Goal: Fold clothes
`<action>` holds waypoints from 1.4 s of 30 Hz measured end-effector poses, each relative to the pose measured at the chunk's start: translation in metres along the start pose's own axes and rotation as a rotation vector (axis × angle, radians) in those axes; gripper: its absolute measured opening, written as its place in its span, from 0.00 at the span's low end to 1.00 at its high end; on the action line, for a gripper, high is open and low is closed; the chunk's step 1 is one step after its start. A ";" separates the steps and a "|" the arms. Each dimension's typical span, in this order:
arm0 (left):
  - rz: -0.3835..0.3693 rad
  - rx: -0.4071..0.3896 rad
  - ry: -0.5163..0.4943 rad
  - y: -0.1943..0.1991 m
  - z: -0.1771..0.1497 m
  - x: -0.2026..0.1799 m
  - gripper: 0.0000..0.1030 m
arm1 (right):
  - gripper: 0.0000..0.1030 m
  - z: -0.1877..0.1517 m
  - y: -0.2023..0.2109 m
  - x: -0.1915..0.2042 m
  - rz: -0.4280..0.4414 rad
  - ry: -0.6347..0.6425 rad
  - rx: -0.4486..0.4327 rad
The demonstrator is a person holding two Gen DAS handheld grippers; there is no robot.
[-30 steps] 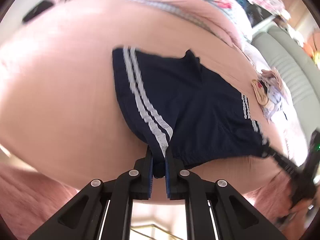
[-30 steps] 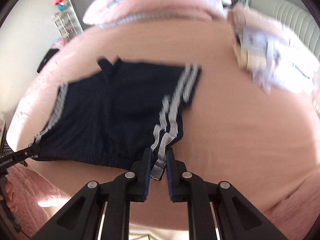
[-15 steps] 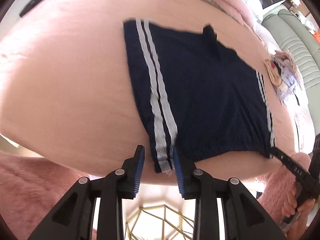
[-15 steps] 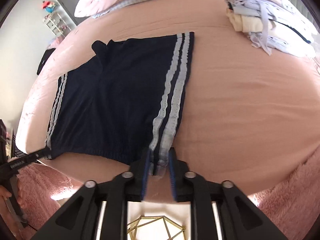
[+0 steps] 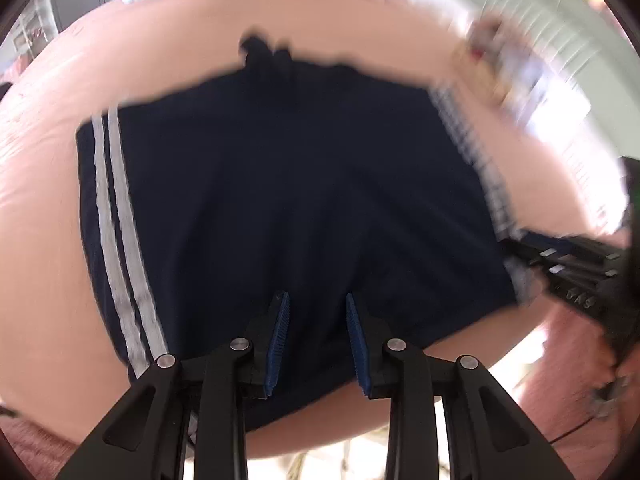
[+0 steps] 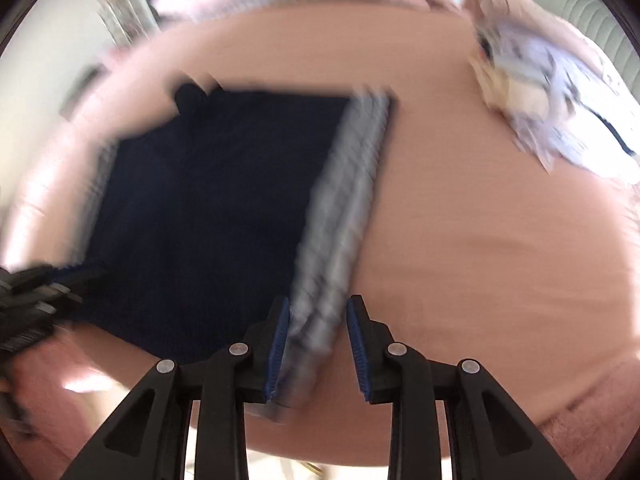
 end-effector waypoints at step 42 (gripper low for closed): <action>-0.304 -0.175 0.269 0.024 -0.004 0.050 0.26 | 0.39 0.062 0.014 0.082 0.497 -0.020 0.147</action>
Point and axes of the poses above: each gripper's, at about its wrist camera, not at the fingertips, and y roughly against the way its jaws point, x to its left, z to its top, the point moved 6 cm from there along -y, roughly the way its jaws point, and after that the axes turned 3 degrees about y, right-handed, at the moved point
